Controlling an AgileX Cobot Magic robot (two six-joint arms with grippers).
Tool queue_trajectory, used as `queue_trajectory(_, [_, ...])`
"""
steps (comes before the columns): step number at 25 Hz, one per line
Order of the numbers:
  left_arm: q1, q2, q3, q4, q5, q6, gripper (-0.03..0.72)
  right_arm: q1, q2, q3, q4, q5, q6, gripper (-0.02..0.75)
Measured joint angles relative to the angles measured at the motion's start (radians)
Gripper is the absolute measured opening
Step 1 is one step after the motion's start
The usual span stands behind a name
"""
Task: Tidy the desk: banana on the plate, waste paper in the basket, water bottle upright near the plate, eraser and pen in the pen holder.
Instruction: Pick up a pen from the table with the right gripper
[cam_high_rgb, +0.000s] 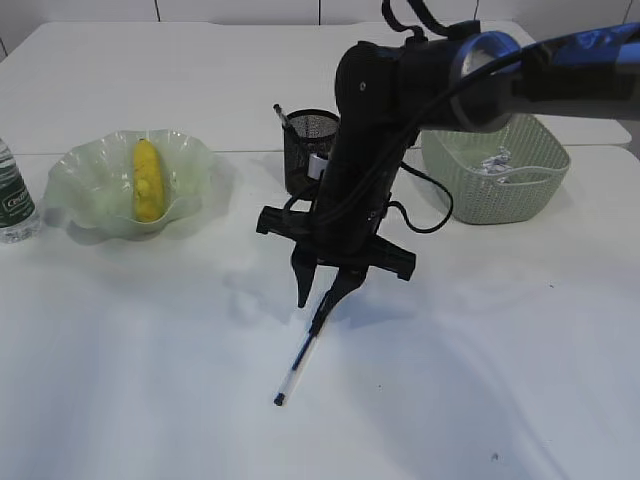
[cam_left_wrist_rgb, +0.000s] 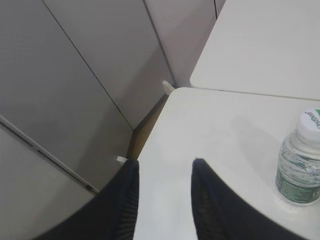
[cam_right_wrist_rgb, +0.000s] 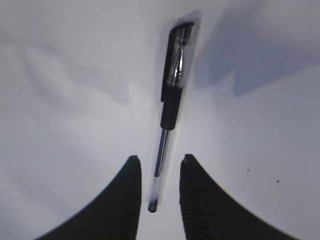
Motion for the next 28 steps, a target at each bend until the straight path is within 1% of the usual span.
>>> queue_trajectory(8, [0.000, 0.000, 0.000, 0.000, 0.000, 0.000, 0.241, 0.009, 0.002, 0.000, -0.050, -0.019, 0.029, 0.202])
queue_trajectory(28, [0.000, 0.000, 0.000, 0.000, 0.000, 0.000, 0.241, 0.009, 0.049, 0.000, -0.050, -0.058, 0.040, 0.202])
